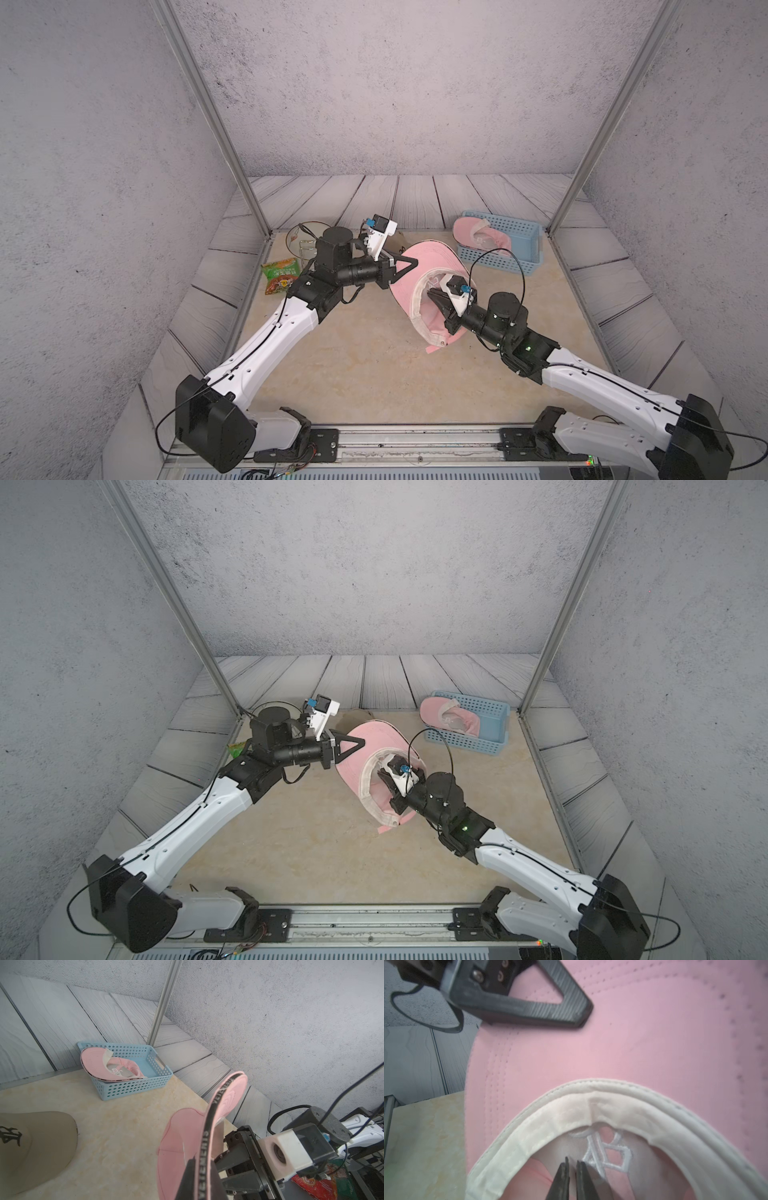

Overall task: Turn the baseball cap inside out
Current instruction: Turn over the baseball cap.

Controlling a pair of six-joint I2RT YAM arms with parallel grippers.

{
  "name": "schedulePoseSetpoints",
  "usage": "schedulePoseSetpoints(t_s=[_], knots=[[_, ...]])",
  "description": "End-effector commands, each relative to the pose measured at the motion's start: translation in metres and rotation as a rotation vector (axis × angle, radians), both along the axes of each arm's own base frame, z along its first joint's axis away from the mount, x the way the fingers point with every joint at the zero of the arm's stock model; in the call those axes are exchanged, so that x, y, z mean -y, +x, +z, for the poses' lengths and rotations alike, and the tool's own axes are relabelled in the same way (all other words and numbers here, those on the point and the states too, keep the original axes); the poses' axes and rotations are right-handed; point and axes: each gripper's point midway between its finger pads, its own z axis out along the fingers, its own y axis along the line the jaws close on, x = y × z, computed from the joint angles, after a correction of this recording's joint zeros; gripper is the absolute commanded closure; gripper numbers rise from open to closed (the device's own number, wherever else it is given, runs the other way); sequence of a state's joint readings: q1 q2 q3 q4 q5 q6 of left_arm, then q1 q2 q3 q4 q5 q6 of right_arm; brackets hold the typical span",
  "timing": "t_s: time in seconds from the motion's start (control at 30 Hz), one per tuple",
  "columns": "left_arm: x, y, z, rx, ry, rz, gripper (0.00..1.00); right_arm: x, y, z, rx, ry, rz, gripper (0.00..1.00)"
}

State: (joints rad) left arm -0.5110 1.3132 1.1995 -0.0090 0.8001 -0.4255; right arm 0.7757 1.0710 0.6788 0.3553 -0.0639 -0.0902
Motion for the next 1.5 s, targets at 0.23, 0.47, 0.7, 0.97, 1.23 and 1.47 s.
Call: schedulePoseSetpoints(t_s=[0.23,0.47,0.7,0.97,1.23,1.47], knots=[[0.014,-0.03,0.037,-0.042,-0.15,-0.173,1.0,0.026,0.047,-0.004,0.001,-0.002,-0.303,0.97],[0.02,-0.03,0.034,-0.114,-0.151,-0.193,1.0,0.04,0.054,-0.001,0.0,0.067,-0.398,0.94],[0.019,-0.022,0.033,-0.124,-0.131,-0.141,1.0,0.078,0.06,-0.008,-0.032,0.081,-0.606,0.88],[0.0,-0.011,0.037,-0.015,-0.07,0.028,1.0,0.122,0.058,-0.058,-0.159,-0.123,-0.841,0.8],[0.004,-0.01,0.029,-0.014,-0.058,-0.002,1.0,0.064,0.034,-0.04,-0.152,-0.09,-0.431,0.77],[0.013,-0.017,0.033,-0.014,-0.093,-0.085,1.0,-0.006,-0.005,-0.036,-0.193,-0.08,0.03,0.81]])
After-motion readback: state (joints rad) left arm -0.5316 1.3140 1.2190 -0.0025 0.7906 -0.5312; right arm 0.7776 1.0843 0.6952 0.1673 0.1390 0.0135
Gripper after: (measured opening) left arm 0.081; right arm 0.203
